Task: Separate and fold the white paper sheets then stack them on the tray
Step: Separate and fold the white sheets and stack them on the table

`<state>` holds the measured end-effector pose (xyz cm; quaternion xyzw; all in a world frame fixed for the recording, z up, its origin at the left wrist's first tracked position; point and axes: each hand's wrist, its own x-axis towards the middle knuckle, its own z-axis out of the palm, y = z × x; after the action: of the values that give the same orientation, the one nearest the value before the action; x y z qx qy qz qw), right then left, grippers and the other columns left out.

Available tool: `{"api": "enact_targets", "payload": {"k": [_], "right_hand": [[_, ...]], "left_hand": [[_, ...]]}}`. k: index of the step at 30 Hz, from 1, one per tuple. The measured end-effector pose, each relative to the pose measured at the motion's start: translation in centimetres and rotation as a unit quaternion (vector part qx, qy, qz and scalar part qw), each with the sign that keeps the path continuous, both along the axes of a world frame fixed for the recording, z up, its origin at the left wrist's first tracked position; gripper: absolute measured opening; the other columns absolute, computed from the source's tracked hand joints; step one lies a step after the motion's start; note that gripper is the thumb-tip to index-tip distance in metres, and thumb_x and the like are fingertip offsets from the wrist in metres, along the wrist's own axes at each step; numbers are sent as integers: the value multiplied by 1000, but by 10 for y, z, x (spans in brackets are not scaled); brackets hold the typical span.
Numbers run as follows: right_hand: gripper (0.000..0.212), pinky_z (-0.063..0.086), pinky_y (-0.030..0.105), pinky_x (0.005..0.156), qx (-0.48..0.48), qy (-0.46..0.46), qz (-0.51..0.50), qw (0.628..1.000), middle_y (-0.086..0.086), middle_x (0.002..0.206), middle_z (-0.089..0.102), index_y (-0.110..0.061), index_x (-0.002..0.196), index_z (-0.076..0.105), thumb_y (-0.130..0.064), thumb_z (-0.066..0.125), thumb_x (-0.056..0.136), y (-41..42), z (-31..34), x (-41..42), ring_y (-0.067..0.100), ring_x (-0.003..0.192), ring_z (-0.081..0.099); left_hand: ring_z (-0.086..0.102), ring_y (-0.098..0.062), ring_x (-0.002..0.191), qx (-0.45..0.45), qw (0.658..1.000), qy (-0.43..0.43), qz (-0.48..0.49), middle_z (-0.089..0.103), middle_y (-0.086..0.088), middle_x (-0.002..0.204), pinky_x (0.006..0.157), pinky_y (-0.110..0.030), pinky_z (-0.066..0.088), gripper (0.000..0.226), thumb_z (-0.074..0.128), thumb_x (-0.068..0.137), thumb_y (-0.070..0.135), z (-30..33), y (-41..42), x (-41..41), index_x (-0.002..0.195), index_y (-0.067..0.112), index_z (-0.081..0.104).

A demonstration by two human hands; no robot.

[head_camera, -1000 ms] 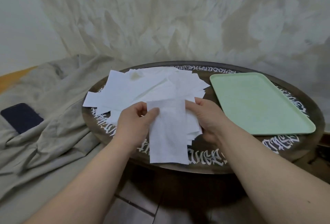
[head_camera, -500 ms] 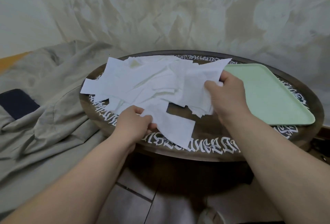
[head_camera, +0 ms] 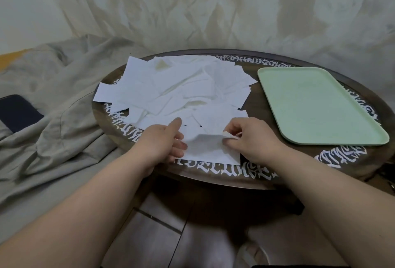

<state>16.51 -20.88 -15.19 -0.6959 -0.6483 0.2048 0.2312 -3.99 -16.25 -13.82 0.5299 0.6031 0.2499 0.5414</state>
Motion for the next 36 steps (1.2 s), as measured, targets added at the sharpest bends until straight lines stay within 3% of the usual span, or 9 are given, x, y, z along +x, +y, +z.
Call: {"api": "enact_targets", "payload": {"k": [3,5,7,11,15,18,23,28,36], "right_hand": [[12,45,21,77,-22,-8,26,999,-9,96,68,-22,92,68,-22,71,81,-2,3,2,8,88,59],[15,39,15,71,-36,-21,46,998,-14,92,64,-24,95,68,-22,70,80,-5,6,3,4,85,55],[18,35,12,67,-49,-41,70,996,-20,88,56,-25,100,68,-21,68,82,-9,10,5,2,84,50],[10,41,15,68,-48,-45,65,996,-15,86,62,-23,92,70,-19,65,85,-15,16,10,2,77,55],[8,43,21,67,-38,-28,45,998,-17,71,63,-20,82,72,-18,64,86,-13,15,13,6,72,60],[12,38,15,60,-1,-31,19,999,-16,70,60,-22,80,67,-17,60,88,-11,12,14,6,71,55],[11,43,30,65,88,20,-76,993,-5,76,64,-18,83,65,-17,56,90,-7,12,11,14,70,55],[9,40,25,61,33,8,-33,999,-5,80,66,-21,82,63,-17,58,88,-5,6,7,14,73,56],[24,42,15,62,241,203,-100,944,-18,64,61,-24,67,61,-5,66,80,0,24,-1,1,64,54]], "left_hand": [[71,-17,66,-15,999,-15,-36,71,-10,98,55,-25,52,39,57,94,48,-4,3,5,109,12,61],[72,-25,77,26,998,9,-61,68,-12,107,63,-34,59,43,71,87,29,-11,4,6,126,17,55],[68,-23,70,97,991,49,-75,67,-3,81,73,-42,60,53,70,84,12,-14,4,6,132,23,52],[55,-10,59,208,970,106,-61,57,11,66,56,-18,41,52,62,88,11,-10,7,8,136,30,49],[60,-11,76,194,968,133,-87,68,7,104,64,-22,42,61,59,91,11,-12,9,4,145,31,38],[57,-8,74,200,955,173,-130,64,7,95,60,-17,40,61,59,91,12,-12,10,2,145,32,39],[62,-16,89,236,962,127,-55,61,2,104,67,-21,45,59,67,89,25,-9,19,-2,142,32,42],[57,-5,84,172,928,231,-238,61,4,97,67,-10,39,70,71,84,21,-4,10,-4,143,35,37],[67,-25,87,214,973,79,-27,69,1,102,73,-33,50,43,60,88,10,-4,18,-2,123,34,52]]}}
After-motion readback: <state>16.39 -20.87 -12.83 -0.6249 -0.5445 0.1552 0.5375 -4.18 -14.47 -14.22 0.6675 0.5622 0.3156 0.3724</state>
